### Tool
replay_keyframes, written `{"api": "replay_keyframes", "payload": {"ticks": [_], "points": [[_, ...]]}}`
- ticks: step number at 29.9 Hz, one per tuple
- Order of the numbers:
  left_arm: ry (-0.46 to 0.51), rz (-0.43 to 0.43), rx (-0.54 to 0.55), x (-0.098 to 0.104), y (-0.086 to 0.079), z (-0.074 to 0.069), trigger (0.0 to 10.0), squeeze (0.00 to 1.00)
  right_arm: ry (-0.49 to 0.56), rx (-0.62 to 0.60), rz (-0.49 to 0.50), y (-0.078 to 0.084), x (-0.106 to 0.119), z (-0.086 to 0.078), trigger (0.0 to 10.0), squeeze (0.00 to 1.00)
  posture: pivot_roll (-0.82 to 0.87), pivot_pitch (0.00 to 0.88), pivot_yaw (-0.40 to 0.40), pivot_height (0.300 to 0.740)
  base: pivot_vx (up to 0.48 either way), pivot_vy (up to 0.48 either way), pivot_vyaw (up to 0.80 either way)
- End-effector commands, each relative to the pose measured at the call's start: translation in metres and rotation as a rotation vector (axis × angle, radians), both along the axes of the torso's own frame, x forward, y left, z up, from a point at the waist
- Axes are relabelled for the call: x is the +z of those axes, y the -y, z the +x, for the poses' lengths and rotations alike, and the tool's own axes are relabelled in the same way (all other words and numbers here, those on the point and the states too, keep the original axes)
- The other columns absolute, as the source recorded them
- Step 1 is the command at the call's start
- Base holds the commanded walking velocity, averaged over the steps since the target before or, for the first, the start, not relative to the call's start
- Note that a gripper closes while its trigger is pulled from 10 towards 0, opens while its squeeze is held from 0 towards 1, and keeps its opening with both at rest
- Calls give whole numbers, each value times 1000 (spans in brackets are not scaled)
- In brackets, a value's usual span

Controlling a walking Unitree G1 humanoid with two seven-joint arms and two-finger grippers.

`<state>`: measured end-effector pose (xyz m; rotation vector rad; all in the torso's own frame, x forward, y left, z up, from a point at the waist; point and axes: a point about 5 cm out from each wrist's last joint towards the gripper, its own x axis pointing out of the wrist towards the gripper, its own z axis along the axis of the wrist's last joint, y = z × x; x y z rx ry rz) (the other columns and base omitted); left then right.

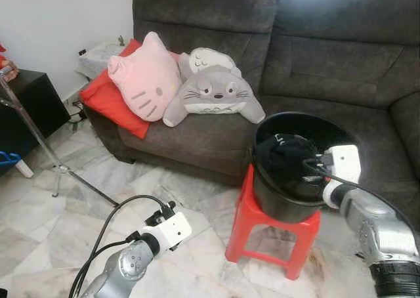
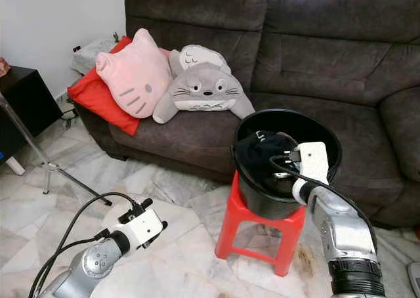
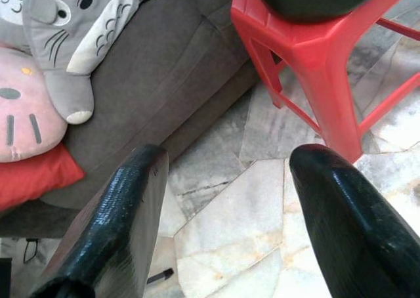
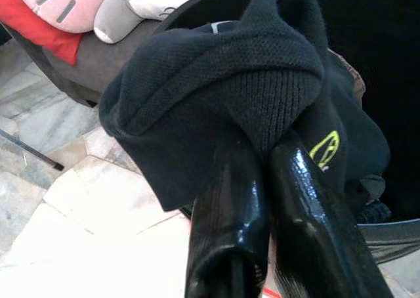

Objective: Hang hanger

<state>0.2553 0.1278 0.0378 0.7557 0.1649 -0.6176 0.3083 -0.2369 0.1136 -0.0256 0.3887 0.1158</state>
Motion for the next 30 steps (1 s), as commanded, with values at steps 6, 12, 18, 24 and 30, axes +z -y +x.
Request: {"api": "replay_keyframes", "payload": {"ticks": [6,12,18,24,30], "points": [[2,6,-10,1,0,1,10000,0,60,26,-36,-5,12,5,10000,1000,-72,0,30,740,0,0,0],[4,5,-4,1,0,1,10000,0,133,89,-31,-16,26,12,10000,1000,-69,0,27,740,0,0,0],[6,3,0,1,1,2,10000,0,229,177,-27,-28,45,20,10000,1000,-72,0,25,740,0,0,0],[7,3,3,1,1,2,10000,0,246,234,-66,-34,47,19,10000,1000,-71,0,22,740,0,0,0],[8,2,5,1,0,2,10000,0,217,241,-134,-26,36,9,10000,0,-79,0,24,740,0,0,0]]}}
